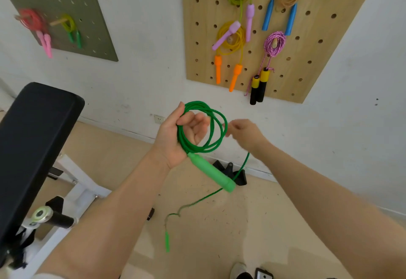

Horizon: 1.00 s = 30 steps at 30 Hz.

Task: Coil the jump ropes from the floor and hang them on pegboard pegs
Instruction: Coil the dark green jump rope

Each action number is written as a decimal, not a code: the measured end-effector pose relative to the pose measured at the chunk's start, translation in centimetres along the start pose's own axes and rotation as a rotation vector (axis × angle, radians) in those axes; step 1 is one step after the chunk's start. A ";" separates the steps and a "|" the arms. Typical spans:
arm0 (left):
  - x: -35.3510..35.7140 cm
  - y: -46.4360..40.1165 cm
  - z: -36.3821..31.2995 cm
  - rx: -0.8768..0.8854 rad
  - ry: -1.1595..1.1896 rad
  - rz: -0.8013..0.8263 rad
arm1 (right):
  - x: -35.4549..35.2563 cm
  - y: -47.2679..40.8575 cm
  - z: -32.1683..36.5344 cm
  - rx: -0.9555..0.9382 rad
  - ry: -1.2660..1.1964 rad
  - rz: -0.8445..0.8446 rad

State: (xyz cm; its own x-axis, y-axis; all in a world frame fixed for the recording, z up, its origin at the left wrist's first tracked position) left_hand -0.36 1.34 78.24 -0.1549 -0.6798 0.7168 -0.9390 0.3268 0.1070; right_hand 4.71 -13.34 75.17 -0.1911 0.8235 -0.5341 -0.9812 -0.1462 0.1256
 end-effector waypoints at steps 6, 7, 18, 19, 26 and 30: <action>-4.6 -0.1 -1.2 0.165 -0.375 -0.453 | 6.9 4.3 2.4 -0.024 0.286 0.540; -6.2 0.2 -1.3 0.161 -0.403 -0.573 | 7.1 5.1 2.8 -0.005 0.271 0.622; -4.5 2.5 2.5 -0.061 -0.905 -0.206 | 1.7 5.0 9.5 -0.371 -0.168 0.334; -3.1 2.7 2.9 -0.073 -0.811 -0.151 | 0.8 4.2 9.4 -0.384 -0.202 0.201; 0.6 2.8 2.2 -0.093 -0.372 -0.021 | 0.8 3.9 5.1 -0.083 -0.325 0.083; 0.6 2.4 1.3 -0.020 -0.195 -0.081 | 3.1 4.9 4.7 -0.081 -0.515 0.191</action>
State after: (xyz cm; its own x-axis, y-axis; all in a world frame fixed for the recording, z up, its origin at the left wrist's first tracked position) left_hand -3.12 0.87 78.01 -0.1377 -0.8180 0.5585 -0.9448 0.2777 0.1737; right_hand -0.56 -8.98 78.03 -0.3487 0.9368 -0.0280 -0.9331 -0.3441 0.1044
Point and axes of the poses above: each hand's wrist, its own y-axis away from the middle knuckle, its own x-axis out of the palm, z = x × y, the point moved 7 cm from there along -y, towards the middle knuckle, and after that the axes turned 10 degrees about -y, right-handed, at the moved point
